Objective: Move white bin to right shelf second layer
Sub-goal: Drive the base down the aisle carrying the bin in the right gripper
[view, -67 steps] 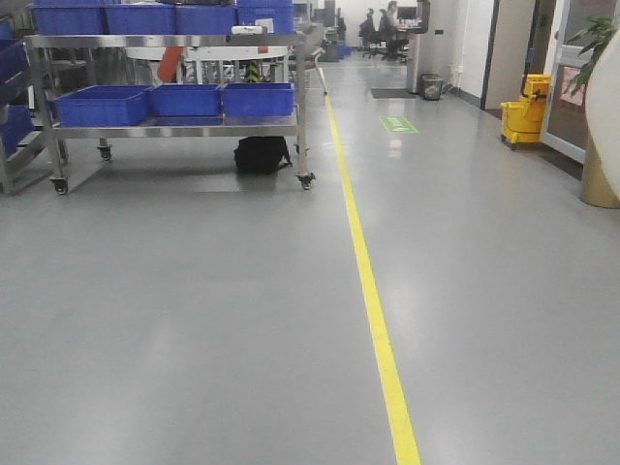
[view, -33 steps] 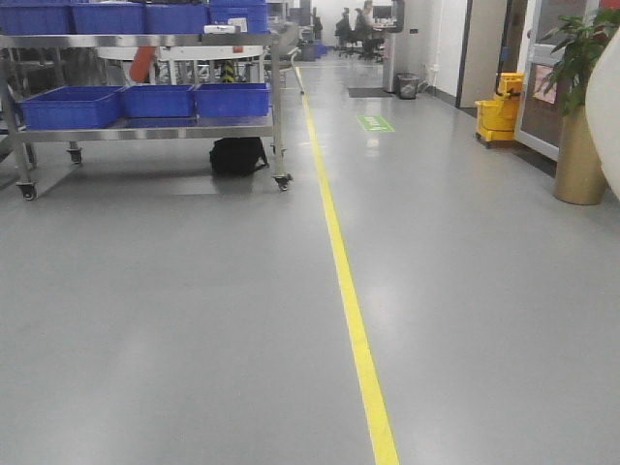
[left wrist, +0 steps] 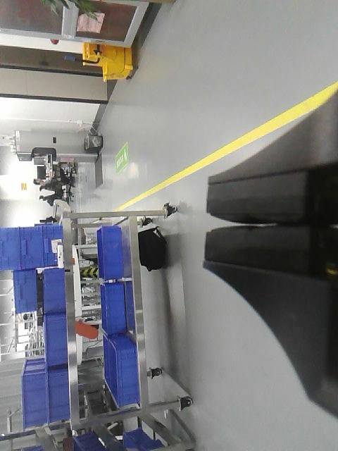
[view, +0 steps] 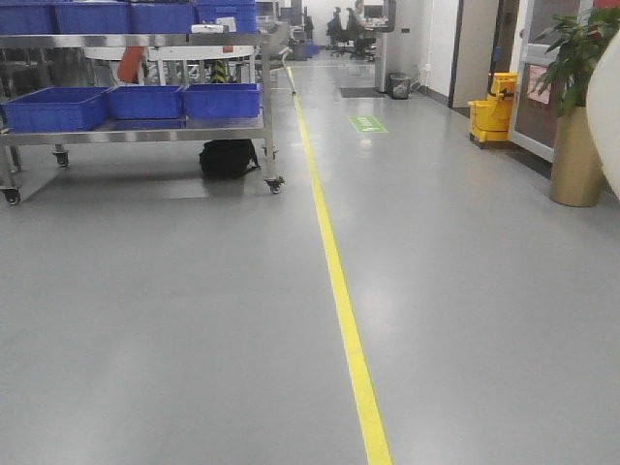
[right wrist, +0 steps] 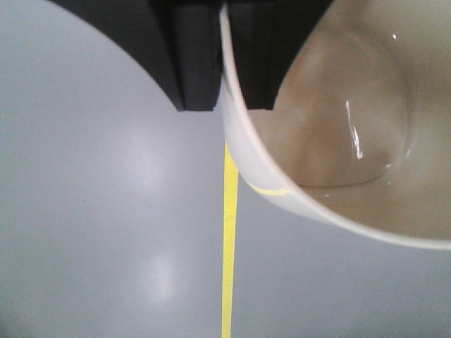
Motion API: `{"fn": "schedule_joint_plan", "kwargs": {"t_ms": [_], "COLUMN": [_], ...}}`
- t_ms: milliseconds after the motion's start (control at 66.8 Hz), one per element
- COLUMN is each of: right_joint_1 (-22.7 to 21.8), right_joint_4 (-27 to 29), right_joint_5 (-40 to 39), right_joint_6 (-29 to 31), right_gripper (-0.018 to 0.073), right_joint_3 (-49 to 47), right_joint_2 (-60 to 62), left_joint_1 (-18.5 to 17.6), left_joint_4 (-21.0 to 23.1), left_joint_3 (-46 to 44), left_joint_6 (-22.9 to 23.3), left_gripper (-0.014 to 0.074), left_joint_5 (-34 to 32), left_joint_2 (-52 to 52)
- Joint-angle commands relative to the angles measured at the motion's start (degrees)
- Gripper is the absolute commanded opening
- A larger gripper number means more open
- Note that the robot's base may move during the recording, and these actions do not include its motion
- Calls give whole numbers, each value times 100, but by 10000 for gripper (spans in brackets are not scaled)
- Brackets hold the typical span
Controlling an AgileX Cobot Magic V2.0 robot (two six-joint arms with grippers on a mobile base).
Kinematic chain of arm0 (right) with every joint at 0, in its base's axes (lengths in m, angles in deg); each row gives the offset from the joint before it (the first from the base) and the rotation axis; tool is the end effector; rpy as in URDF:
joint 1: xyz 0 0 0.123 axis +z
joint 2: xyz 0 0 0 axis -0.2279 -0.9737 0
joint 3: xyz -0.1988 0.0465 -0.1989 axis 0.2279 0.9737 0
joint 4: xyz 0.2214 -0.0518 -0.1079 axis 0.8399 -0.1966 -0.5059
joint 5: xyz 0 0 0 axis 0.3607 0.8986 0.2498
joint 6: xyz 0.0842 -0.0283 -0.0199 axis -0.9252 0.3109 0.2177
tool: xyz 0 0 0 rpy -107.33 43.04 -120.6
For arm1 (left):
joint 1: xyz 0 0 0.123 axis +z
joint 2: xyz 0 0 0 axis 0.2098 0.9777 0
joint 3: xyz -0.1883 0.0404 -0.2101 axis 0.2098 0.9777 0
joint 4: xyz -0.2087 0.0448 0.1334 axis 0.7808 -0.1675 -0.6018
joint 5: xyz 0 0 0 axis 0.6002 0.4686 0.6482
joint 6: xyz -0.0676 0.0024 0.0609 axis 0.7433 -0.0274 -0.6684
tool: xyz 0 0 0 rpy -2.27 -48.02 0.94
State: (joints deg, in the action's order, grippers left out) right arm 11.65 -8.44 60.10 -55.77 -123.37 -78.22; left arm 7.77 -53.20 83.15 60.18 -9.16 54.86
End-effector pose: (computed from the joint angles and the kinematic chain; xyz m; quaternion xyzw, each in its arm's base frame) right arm 0.0817 0.0066 0.3268 -0.0023 0.8499 0.0416 0.5253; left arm 0.0558 -0.0042 0.2110 0.0340 0.6747 -0.0187 0.7370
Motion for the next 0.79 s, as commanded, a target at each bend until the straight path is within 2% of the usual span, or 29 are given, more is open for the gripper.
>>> {"fn": "schedule_joint_plan", "kwargs": {"t_ms": [0, 778], "right_joint_1": [-43, -43], "right_joint_4": [108, 108], "right_joint_5": [-508, -508], "right_joint_6": [25, 25], "right_gripper": [88, 88], "right_joint_3": [-164, -164], "right_joint_2": [-24, -24], "left_joint_1": [-22, -22], "left_joint_4": [16, 16], "left_joint_3": [211, 211], "left_joint_6": [9, 9], "left_gripper": [85, 85], "left_joint_5": [-454, -454], "left_joint_2": [-92, -92]}}
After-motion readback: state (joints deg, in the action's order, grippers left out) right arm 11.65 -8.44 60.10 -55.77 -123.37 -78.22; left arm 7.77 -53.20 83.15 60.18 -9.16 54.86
